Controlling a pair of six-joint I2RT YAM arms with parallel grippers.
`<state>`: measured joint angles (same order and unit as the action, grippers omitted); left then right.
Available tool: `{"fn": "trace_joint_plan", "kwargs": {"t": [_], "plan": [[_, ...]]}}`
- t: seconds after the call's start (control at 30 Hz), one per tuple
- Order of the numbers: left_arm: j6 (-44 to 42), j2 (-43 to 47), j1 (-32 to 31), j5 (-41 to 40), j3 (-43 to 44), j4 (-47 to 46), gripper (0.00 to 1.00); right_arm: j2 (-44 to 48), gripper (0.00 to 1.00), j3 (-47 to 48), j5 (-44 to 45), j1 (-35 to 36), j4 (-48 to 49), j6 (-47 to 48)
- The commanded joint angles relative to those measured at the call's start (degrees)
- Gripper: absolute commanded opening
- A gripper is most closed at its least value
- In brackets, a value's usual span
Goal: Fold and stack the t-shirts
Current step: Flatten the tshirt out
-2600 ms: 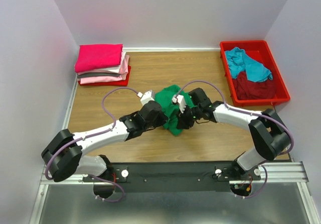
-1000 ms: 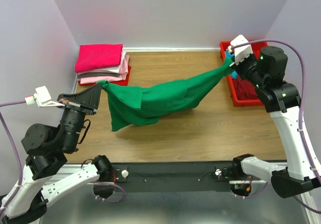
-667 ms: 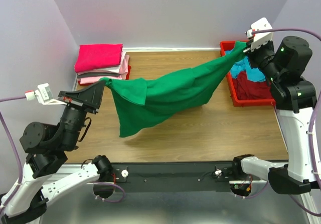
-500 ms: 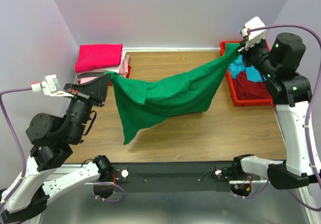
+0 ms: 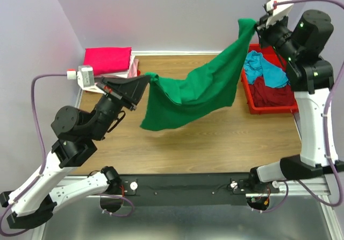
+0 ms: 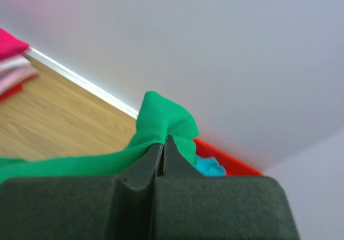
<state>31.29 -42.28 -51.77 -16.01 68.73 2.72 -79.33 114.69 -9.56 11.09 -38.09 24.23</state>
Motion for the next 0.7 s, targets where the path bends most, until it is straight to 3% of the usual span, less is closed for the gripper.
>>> {"fn": "trace_joint_plan", "kwargs": {"t": [0.0,0.1,0.3,0.33,0.4,0.43,0.47,0.53,0.67], "plan": [[11.8,5.7,0.2,10.2,-4.7,-3.6,0.00,-7.8,0.00,7.2,-10.2,-0.5,3.2,-6.9],[22.2,12.0,0.2,12.0,-14.1,-2.8,0.00,-15.8,0.00,7.6,-19.0,0.1,4.3,-13.1],[36.0,22.1,0.1,12.5,-30.7,15.1,0.00,-33.2,0.01,7.9,-7.4,13.9,7.6,-13.0],[37.1,22.8,0.1,12.6,-32.1,21.1,0.13,-35.9,0.25,9.0,-5.7,16.0,7.7,-13.8],[35.6,22.3,0.1,11.8,-31.2,27.0,0.50,-40.4,0.60,9.7,-2.5,16.6,7.3,-16.7],[33.3,21.5,0.1,10.0,-29.9,30.6,0.69,-40.6,0.85,7.4,-1.3,16.4,7.3,-16.8],[32.4,21.0,0.2,7.6,-26.2,37.7,0.75,-40.0,0.90,5.4,0.1,16.3,7.4,-16.1],[30.4,21.2,0.1,1.1,-23.0,42.4,0.82,-35.7,0.96,0.0,-0.8,14.5,7.5,-13.8],[21.5,22.8,0.1,-2.7,-21.1,37.2,0.82,-25.3,1.00,-19.4,-9.1,9.8,7.5,-10.0]]}}
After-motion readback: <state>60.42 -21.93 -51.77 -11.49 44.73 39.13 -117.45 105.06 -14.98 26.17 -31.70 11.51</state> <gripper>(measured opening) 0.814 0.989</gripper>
